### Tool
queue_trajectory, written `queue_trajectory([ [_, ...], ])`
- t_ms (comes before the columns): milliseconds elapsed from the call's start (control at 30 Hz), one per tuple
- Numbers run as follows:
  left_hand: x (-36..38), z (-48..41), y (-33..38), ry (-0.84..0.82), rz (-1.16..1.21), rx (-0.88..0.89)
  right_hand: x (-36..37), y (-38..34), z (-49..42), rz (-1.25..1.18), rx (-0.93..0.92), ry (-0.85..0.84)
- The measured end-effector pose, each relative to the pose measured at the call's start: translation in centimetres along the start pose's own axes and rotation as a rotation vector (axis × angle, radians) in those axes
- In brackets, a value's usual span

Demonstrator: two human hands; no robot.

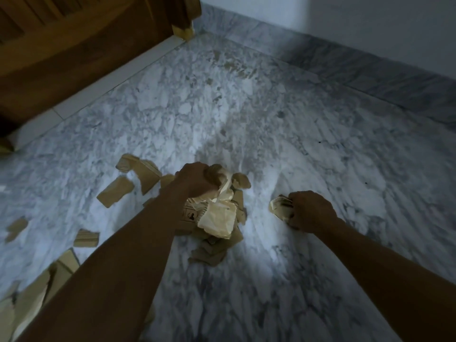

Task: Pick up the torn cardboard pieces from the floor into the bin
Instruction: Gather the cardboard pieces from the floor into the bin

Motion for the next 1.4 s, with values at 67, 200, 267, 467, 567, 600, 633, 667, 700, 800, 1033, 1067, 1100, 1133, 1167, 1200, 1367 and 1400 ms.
queue_trajectory([
  [67, -0.3, 1.1, 0.1, 0.093, 0.028, 0.05, -1.4, -0.6, -0.2, -0.121, 0.049, -0.099],
  [200, -1.3, 4.1, -0.6, 0.254, 0.214, 0.057, -4.0, -4.9, 0.3, -0.318, -0.146, -0.257],
  [267, -1.7, 5.9, -1.9, 0.336, 0.229, 0.011, -4.2, -7.8, 1.0, -0.293, -0.244, -0.296],
  [467, 0.2, 12.0, -6.2, 0.297, 0.077, -0.053, 1.9, -14.4, 0.8, -0.149, -0.368, -0.234],
  [567, 1.7, 13.9, -7.7, 0.283, 0.039, 0.0, 3.6, -15.0, 1.9, -0.07, -0.367, -0.108],
  [600, 2.1, 14.1, -8.1, 0.29, 0.018, 0.005, 3.7, -14.9, 2.2, -0.069, -0.384, -0.055],
  [633, 2.3, 14.3, -8.1, 0.292, 0.006, -0.009, 3.6, -14.7, 2.7, -0.075, -0.403, -0.024],
  [667, 2.3, 14.3, -8.0, 0.297, -0.001, -0.017, 3.4, -14.4, 3.0, -0.088, -0.424, -0.007],
  [700, 2.2, 14.3, -7.8, 0.302, 0.002, -0.026, 3.0, -14.0, 3.3, -0.104, -0.434, -0.006],
  [800, 1.1, 14.0, -7.5, 0.311, 0.054, -0.073, 0.5, -12.4, 3.3, -0.196, -0.467, 0.048],
  [1033, -1.3, 11.4, -5.7, 0.037, 0.378, -0.079, -4.5, -6.4, 0.9, -0.275, -0.194, -0.331],
  [1067, -1.0, 10.9, -5.3, -0.031, 0.391, -0.072, -4.4, -5.7, 0.7, -0.251, -0.148, -0.365],
  [1100, -0.5, 10.4, -5.0, -0.086, 0.372, -0.059, -4.0, -5.0, 0.7, -0.205, -0.108, -0.395],
  [1133, 0.1, 10.0, -4.3, -0.129, 0.359, -0.034, -3.4, -4.5, 0.8, -0.141, -0.08, -0.387],
  [1167, 1.0, 9.5, -3.7, -0.15, 0.343, -0.014, -2.7, -4.1, 1.0, -0.06, -0.068, -0.33],
  [1200, 2.1, 9.1, -3.0, -0.151, 0.341, 0.009, -1.8, -3.9, 1.4, 0.003, -0.067, -0.24],
  [1367, 6.4, 8.7, -1.7, 0.018, 0.135, 0.011, 1.2, -3.9, 2.5, -0.079, -0.071, -0.032],
  [1400, 6.5, 8.8, -1.6, 0.04, 0.118, 0.009, 0.7, -3.9, 2.1, -0.093, -0.048, -0.087],
])
Point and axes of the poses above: each hand's wrist, its own z-axis away from the middle knuckle, its own x-axis out of the palm, y = z × x, the point moved 2 cm from there along -z, towards the middle knuckle, and after that the axes turned 10 degrees about x, right-handed, at the moved point
